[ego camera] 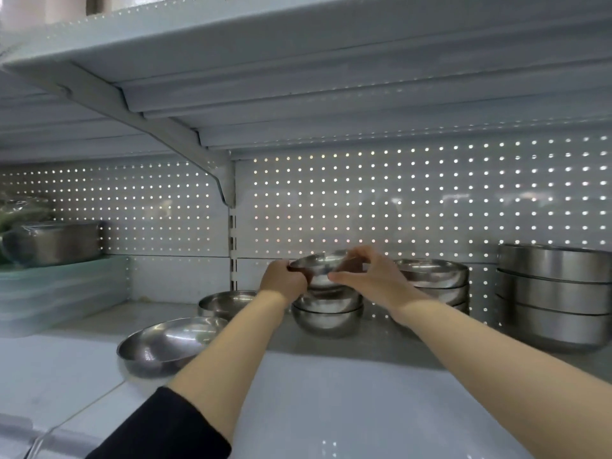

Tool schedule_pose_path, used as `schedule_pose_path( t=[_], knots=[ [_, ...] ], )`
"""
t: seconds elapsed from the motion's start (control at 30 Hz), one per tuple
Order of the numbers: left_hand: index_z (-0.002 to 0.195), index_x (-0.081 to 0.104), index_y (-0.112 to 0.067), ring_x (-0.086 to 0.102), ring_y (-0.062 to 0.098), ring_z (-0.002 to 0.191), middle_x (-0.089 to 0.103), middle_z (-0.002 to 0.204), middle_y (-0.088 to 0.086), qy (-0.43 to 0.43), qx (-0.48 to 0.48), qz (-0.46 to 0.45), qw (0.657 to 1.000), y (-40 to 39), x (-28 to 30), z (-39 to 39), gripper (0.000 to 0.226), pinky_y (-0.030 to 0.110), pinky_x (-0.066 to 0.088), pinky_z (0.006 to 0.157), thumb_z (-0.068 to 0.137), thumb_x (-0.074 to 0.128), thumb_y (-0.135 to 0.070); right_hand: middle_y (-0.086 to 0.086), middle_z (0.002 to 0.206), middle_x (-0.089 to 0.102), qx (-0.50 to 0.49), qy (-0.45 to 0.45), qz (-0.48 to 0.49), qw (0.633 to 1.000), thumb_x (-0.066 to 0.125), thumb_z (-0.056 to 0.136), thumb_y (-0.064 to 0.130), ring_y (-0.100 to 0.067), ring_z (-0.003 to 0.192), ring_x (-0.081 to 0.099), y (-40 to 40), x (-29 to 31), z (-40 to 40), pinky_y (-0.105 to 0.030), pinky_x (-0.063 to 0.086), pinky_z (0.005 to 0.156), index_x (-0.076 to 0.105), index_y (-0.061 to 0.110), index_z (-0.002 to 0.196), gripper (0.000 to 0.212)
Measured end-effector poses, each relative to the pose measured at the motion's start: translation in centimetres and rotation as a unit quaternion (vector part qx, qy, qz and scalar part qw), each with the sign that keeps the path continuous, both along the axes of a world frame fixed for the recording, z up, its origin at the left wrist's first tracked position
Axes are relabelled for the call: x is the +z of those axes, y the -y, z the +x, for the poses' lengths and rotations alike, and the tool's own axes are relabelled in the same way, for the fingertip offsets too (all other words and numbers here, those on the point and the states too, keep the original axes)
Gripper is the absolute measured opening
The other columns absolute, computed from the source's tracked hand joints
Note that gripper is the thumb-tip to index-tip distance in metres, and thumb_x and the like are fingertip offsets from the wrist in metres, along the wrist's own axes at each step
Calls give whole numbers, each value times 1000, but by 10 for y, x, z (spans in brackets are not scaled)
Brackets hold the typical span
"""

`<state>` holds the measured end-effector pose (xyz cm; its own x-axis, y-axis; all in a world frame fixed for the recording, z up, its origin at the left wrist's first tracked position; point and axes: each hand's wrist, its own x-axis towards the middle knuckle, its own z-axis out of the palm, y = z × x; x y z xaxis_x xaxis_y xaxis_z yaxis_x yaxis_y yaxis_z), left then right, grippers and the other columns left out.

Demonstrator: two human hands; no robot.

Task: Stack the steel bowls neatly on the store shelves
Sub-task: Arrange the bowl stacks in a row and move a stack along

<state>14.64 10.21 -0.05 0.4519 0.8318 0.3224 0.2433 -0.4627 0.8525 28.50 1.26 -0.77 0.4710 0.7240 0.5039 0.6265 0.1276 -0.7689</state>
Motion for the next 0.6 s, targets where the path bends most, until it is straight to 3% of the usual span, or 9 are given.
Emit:
schedule_pose_path(
  t=[0.1,0.3,0.4,0.47,0.53,0.6],
  knots=[
    [99,58,-4,51,25,82,59,91,12,-32,-7,6,999,-11,-11,5,20,29,39,73,81,50,0,12,101,55,-11,11,-3,1000,81,68,37,-9,95,55,-4,-10,5,-12,38,63,50,21,120,63],
    [113,53,-7,49,26,95,56,107,12,-43,9,16,999,-20,-17,12,35,26,35,80,84,38,4,3,108,61,-2,-12,-20,1000,80,69,38,-11,97,56,-7,-16,7,-17,40,65,50,19,120,63],
    [95,55,-7,50,27,91,57,98,13,-43,9,2,999,-23,-19,12,26,28,34,75,83,34,4,0,108,64,-3,-16,-21,1000,81,66,38,-14,100,58,-8,-19,8,-21,43,70,53,16,117,62],
    [79,52,-8,48,25,84,54,82,11,-41,9,-5,999,-24,-20,13,23,27,33,69,84,33,5,2,104,64,-5,-26,-21,999,82,66,37,-12,95,59,-9,-20,9,-20,42,65,52,18,115,61],
    [64,42,-12,44,23,72,45,66,5,-31,8,-13,999,-23,-21,14,29,27,29,56,83,33,7,6,100,63,-10,-31,-26,999,82,66,37,-8,90,58,-9,-22,8,-18,39,60,52,20,116,61],
    [59,37,-14,39,21,64,41,62,4,-29,9,-16,999,-24,-22,14,33,27,25,51,83,32,8,4,102,64,-12,-34,-30,999,82,66,37,-11,94,59,-10,-24,8,-19,40,65,52,18,118,64]
  ],
)
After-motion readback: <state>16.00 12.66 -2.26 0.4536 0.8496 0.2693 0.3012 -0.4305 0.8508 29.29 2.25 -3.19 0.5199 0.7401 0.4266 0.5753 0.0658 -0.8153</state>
